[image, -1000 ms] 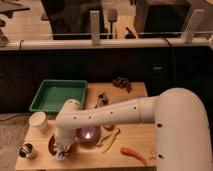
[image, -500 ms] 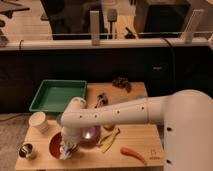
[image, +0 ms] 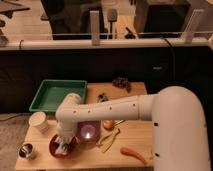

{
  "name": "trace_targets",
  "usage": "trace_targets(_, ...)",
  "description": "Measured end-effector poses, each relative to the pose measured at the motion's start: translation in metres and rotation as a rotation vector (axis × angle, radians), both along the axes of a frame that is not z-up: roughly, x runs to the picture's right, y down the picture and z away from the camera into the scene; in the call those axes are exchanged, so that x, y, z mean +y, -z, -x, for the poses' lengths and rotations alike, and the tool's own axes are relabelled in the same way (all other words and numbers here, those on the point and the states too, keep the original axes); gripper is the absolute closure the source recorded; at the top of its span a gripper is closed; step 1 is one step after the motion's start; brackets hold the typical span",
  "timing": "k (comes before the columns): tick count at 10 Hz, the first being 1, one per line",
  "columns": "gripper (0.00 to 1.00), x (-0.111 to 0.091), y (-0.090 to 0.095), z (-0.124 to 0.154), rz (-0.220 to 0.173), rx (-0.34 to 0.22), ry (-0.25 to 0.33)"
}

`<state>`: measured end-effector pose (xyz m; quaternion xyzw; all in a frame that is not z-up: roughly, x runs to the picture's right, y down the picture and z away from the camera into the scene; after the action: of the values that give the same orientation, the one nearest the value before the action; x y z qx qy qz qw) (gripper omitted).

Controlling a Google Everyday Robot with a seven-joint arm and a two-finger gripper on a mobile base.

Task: Wipe red bowl with towel

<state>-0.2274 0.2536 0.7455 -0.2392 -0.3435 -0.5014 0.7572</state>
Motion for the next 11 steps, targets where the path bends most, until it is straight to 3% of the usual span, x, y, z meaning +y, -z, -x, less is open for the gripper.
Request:
trace_targets(3,1.00,0.008,-0.001,0.036,0.017,-0.078,0.039)
trace_targets(6,1.00,0.026,0.014,0.050,0.060,-0.144,0.088)
trace_targets(9,1.00,0.046,0.024,0.037,0.109,-0.134,0.119)
trace_targets(11,1.00,0.050,0.026,0.018,0.121,-0.086,0.120)
